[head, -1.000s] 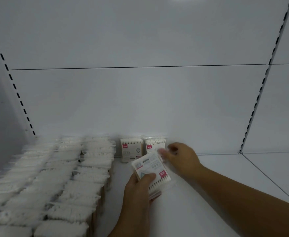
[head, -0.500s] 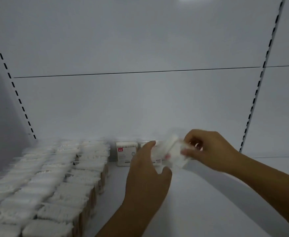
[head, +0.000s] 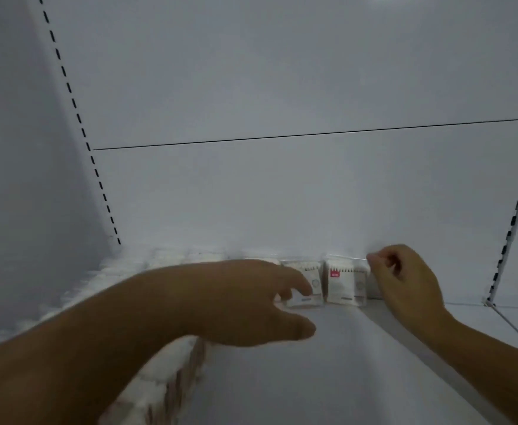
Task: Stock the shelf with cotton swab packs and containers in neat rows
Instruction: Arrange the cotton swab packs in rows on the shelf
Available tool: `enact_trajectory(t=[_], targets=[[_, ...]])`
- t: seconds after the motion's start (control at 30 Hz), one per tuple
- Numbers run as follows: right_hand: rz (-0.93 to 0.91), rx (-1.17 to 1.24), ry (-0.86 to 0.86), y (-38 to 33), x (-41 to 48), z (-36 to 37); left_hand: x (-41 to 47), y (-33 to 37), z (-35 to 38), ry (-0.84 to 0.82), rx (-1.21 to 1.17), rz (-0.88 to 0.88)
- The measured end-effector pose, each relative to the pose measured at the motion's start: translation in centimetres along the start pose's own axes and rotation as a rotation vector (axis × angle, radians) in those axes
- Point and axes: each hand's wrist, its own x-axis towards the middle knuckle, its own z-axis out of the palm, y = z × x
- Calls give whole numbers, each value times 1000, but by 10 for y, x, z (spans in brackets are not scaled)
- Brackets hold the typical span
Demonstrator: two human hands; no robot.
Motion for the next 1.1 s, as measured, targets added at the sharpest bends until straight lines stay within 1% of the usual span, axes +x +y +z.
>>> enact_trajectory(t=[0.03, 0.07, 0.13, 0.2, 0.23, 0.33, 0.4, 0.47, 0.53, 0.57, 0.63, 0.67, 0.7, 0.73, 0.8, 0.87, 0.93, 1.0, 1.1], targets=[[-69, 48, 17, -18, 0, 2, -4, -17, -11, 20, 7, -40], [-119, 86, -17, -37, 0, 9, -7, -35, -20, 38, 30, -92], [-156, 95, -193, -76, -6, 32, -9, -76, -30, 85, 96, -197], [-161, 57, -382, -106, -16, 61, -9, -118, -35, 135, 113, -257], [-153, 45, -448, -117, -20, 76, -10, -138, -34, 160, 97, -277], [-79, 3, -563, -141, -28, 115, -21, -196, -29, 240, -11, -319], [-35, 1, -594, -153, -29, 135, -34, -234, -23, 297, -158, -325], [-15, -25, -603, -161, -31, 152, -45, -269, -17, 424, -403, -335], [-17, -88, -613, -165, -34, 163, -48, -295, -6, 557, -663, -394], [-8, -120, -616, -166, -35, 167, -45, -304, 1, 578, -803, -441], [58, -133, -622, -167, -39, 171, -35, -316, 14, 536, -1109, -540], [89, -115, -619, -168, -41, 172, -29, -317, 20, 505, -1225, -564], [103, -102, -610, -168, -42, 172, -22, -315, 23, 505, -1275, -575], [103, -110, -600, -169, -44, 171, -15, -315, 26, 520, -1272, -586], [90, -160, -589, -173, -45, 168, -3, -317, 28, 569, -1185, -615], [61, -240, -599, -178, -47, 164, 3, -318, 27, 550, -1147, -637], [-16, -330, -618, -182, -47, 160, 7, -320, 28, 539, -1052, -601], [-124, -433, -633, -182, -48, 159, 10, -323, 30, 505, -930, -518], [-167, -514, -674, -183, -51, 158, 14, -323, 29, 486, -824, -435]])
